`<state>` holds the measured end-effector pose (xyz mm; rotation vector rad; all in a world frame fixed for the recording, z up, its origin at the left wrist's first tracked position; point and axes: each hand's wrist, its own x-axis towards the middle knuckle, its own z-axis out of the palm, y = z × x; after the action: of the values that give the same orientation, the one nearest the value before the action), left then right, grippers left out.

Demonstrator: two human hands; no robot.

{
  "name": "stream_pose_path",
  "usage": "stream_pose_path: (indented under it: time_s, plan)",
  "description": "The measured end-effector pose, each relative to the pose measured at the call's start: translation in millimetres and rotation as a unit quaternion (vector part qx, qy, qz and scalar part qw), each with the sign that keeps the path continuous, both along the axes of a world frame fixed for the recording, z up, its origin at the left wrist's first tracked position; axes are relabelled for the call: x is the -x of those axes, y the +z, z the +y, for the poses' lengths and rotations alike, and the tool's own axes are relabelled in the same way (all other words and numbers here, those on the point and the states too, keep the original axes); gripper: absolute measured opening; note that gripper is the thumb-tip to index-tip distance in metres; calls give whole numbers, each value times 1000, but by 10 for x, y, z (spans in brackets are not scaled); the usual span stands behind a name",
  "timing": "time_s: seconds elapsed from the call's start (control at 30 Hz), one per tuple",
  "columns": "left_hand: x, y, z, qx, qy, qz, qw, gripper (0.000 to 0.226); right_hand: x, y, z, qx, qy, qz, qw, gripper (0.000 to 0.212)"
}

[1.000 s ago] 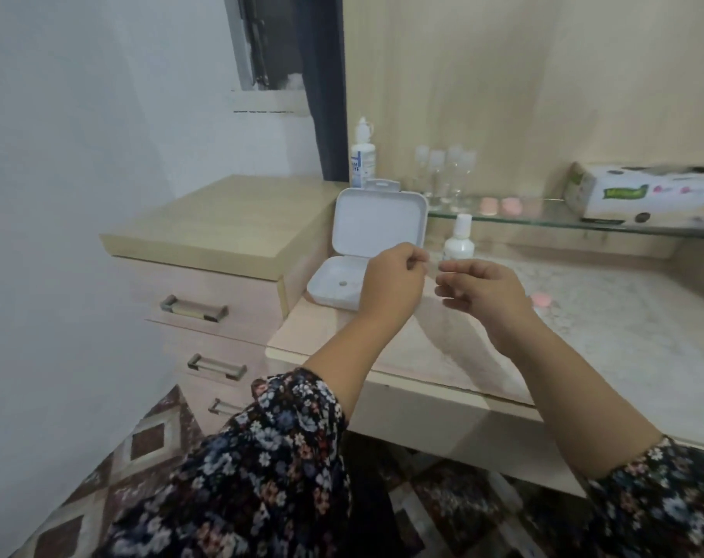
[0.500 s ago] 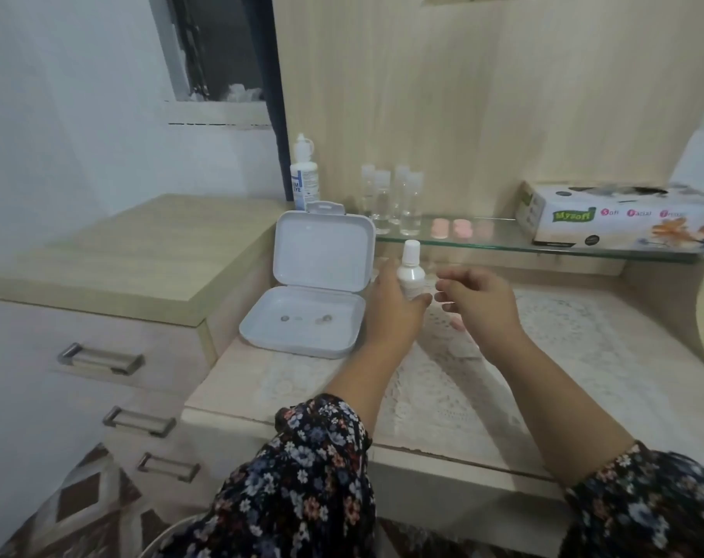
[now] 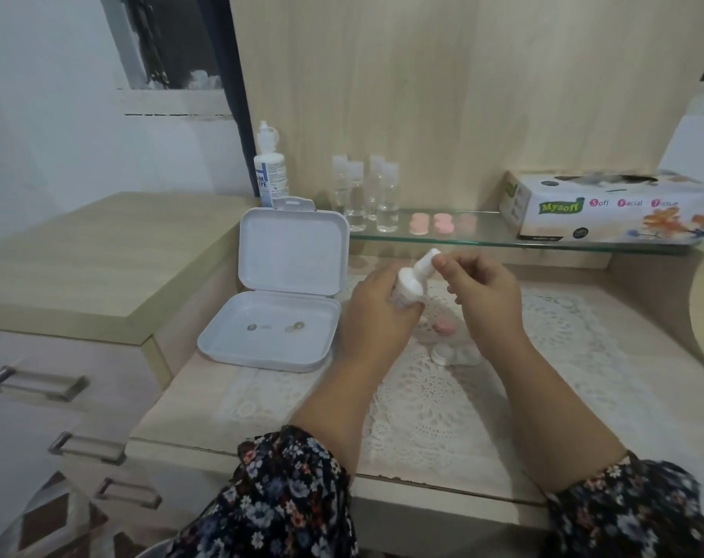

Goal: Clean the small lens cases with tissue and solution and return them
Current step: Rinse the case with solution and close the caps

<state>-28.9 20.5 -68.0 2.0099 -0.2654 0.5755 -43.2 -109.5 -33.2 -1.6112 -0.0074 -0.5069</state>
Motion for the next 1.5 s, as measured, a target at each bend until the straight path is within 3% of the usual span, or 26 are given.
stream_pose_path:
  time_s: [0.2,0.33,0.47,0.57,0.77,0.9,1.07,1.5]
  plan:
    - [-50,-63,8,-24,-14,-9,1000,54,-17,-27,-36,12,12,-8,1000,22]
    - [-64,-55,12,-9,-23,1,1000,55,-2,-20,-95,28,47,-14,998,5]
    - [-62,-43,14,11,-17,-9,1000,54,29,-17,-157,8,108,-33,994,28]
    - [-58,-38,24,11,-13,-18,1000,51,51,7,-179,-4,70,-9,997,10]
    - [-77,-60,25,-23,-10,-33,999,55,86,18,-165,29,91,-29,995,34]
    - [-100,-71,20,-46,-1,-34,998,51,47,-18,-164,42,67,-24,997,4]
    - [-86,-57,11,-48,1,-37,998,48,23,-28,-162,36,52,-47,997,27]
    - [49,27,-11,-15,-19,5,1000,41,47,-8,-182,28,170,-85,981,41]
